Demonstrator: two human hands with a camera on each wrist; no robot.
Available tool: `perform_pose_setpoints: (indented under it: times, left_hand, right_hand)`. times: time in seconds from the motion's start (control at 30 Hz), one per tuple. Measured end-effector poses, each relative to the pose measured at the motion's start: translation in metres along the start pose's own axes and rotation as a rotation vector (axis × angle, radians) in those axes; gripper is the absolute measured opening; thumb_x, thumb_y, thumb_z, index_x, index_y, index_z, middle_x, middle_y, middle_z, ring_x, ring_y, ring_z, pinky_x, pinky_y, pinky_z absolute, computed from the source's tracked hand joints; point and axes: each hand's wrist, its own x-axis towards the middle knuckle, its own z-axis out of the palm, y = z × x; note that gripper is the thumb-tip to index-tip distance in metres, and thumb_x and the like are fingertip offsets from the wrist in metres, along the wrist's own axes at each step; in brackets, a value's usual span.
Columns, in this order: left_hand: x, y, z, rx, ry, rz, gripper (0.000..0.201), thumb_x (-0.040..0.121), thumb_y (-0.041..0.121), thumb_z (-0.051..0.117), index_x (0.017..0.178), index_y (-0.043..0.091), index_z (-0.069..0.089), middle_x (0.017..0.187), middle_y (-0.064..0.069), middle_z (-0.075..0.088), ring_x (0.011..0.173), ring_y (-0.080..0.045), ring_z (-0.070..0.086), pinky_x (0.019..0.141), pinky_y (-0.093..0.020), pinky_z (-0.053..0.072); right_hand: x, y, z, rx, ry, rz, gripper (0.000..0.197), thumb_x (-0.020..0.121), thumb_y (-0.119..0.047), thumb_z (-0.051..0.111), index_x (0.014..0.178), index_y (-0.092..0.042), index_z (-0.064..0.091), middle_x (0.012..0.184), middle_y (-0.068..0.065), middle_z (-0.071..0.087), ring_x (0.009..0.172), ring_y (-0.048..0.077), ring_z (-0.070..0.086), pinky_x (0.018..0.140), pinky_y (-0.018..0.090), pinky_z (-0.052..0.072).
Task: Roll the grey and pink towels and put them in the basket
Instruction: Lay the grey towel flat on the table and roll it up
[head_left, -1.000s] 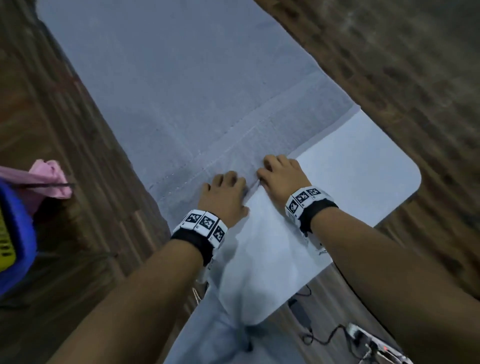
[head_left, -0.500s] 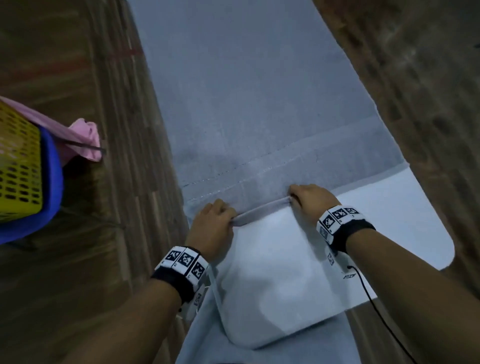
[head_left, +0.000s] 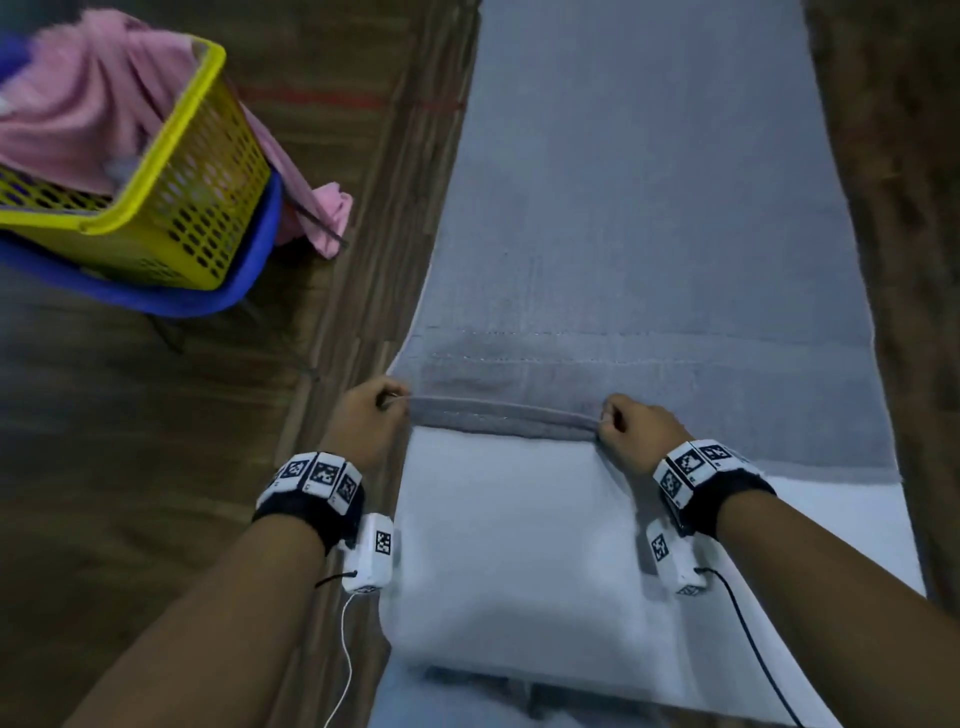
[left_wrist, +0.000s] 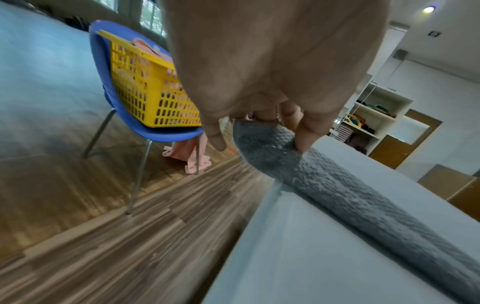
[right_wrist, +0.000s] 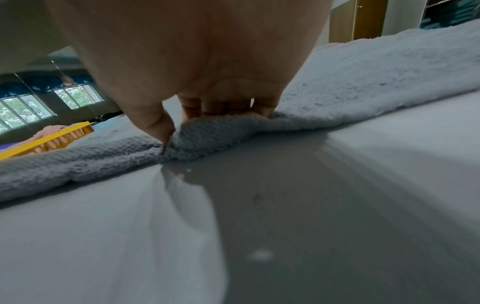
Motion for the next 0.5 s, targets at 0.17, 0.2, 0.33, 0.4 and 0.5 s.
perform_pose_setpoints:
  times: [0.17,0.2,0.33,0.4,0.5]
  left_hand:
    - [0.0,-0.014,-0.004,0.028,-0.043,-0.155,0.014,0.086,0.018,0.065,0.074,0.024,0.063,0.074,0.007,0.067,0.079,-0.021,0.065,0.075,-0.033,0.052]
    - [0.001,-0.016,-0.005,0.049,-0.044,-0.173,0.014,0.085,0.019,0.066,0.073,0.025,0.063,0.073,0.007,0.067,0.079,-0.021,0.065,0.075,-0.033,0.053]
    - [0.004,-0.013,-0.01,0.189,-0.059,-0.156,0.011,0.085,0.026,0.064,0.075,0.024,0.061,0.075,0.008,0.067,0.08,-0.019,0.063,0.085,-0.039,0.052]
    - [0.006,-0.009,-0.011,0.297,-0.066,-0.122,0.011,0.088,0.03,0.062,0.079,0.025,0.06,0.078,0.008,0.067,0.084,-0.019,0.062,0.09,-0.039,0.048]
    - [0.005,-0.001,-0.012,0.516,-0.084,-0.063,0.006,0.093,0.031,0.055,0.088,0.029,0.058,0.09,0.003,0.067,0.097,-0.024,0.058,0.099,-0.039,0.037]
  right_hand:
    - [-0.002,0.002,0.005,0.027,0.046,-0.035,0.012,0.092,-0.032,0.046,0.086,-0.022,0.049,0.078,0.007,0.064,0.073,0.029,0.058,0.068,0.034,0.048]
    - [-0.002,0.001,0.006,0.026,0.054,-0.038,0.012,0.093,-0.032,0.047,0.087,-0.022,0.048,0.078,0.007,0.064,0.073,0.029,0.059,0.068,0.035,0.048]
    - [-0.002,-0.004,0.006,-0.014,0.057,-0.036,0.015,0.095,-0.032,0.046,0.091,-0.018,0.047,0.078,0.008,0.064,0.072,0.029,0.06,0.07,0.037,0.05]
    - [-0.004,-0.006,0.006,-0.03,0.061,-0.032,0.015,0.096,-0.032,0.045,0.093,-0.017,0.047,0.077,0.008,0.064,0.071,0.029,0.059,0.07,0.038,0.05]
    - [-0.006,-0.007,0.007,-0.033,0.067,-0.037,0.016,0.096,-0.032,0.046,0.091,-0.017,0.046,0.076,0.006,0.062,0.072,0.028,0.058,0.068,0.036,0.048]
